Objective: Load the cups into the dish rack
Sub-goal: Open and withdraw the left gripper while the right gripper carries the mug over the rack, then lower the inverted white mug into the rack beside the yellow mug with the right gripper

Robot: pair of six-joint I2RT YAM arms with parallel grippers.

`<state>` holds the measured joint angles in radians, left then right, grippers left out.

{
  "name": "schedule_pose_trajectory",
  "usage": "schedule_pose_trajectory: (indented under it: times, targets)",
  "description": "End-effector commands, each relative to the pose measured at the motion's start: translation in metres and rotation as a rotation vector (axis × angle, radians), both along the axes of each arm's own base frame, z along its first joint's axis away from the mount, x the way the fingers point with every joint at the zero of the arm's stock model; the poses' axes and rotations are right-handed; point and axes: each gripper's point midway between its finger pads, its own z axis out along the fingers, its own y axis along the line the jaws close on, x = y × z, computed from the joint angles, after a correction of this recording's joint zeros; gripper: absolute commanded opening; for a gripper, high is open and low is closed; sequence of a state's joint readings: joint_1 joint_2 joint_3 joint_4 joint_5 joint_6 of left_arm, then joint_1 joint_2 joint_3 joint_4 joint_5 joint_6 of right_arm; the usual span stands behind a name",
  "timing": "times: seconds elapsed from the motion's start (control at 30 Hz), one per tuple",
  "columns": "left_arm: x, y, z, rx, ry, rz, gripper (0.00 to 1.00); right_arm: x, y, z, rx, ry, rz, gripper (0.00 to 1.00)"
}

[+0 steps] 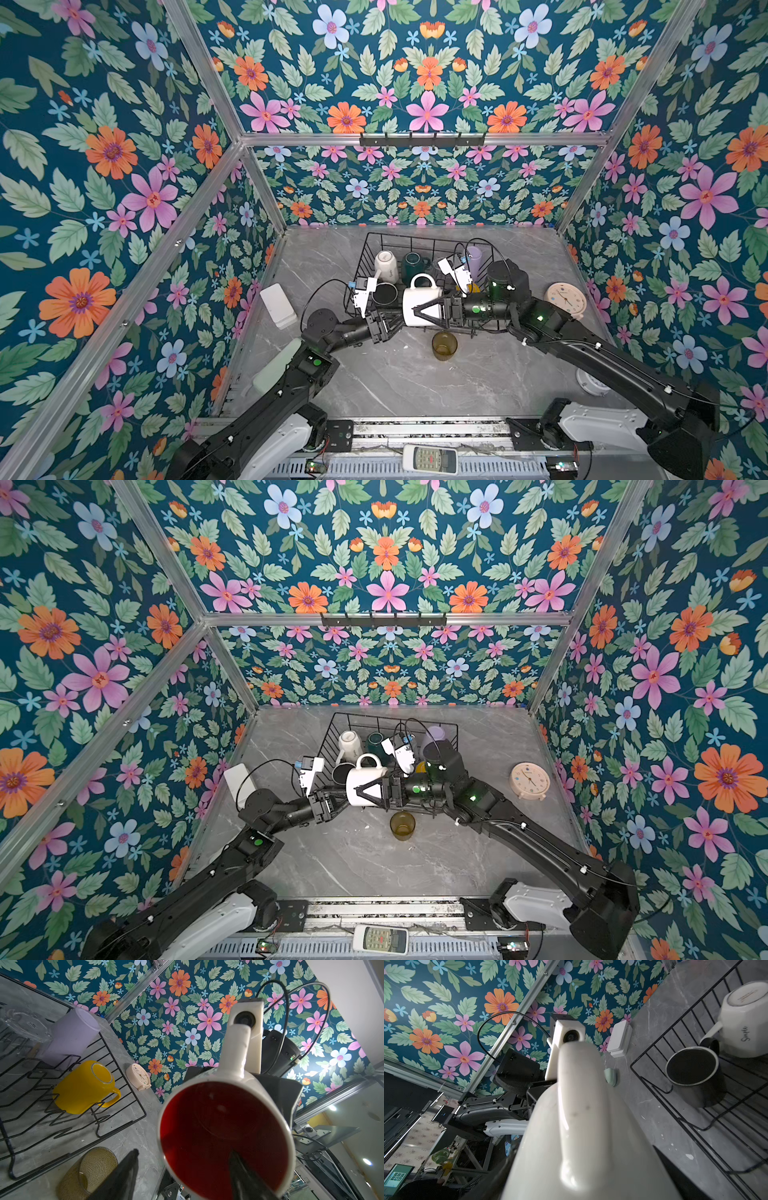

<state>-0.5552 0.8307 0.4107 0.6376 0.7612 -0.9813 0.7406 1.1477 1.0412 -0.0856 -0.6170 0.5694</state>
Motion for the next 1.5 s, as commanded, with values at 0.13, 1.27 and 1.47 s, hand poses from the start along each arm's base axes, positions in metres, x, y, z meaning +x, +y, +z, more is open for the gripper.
schedule_pose_trajectory:
  times: [0.13, 1.27, 1.47]
  targets:
    - [0.019, 0.022, -0.005, 0.126, -0.056, 0.211, 0.88, 0.015, -0.035, 0.008, -0.073, -0.035, -0.164, 0.00]
    - [0.007, 0.138, 0.012, 0.241, -0.075, 0.764, 1.00, 0.104, -0.025, -0.084, -0.738, -0.046, -0.324, 0.00]
    - [0.005, 0.143, 0.011, 0.241, -0.074, 0.782, 1.00, 0.118, -0.021, -0.102, -0.812, -0.047, -0.325, 0.00]
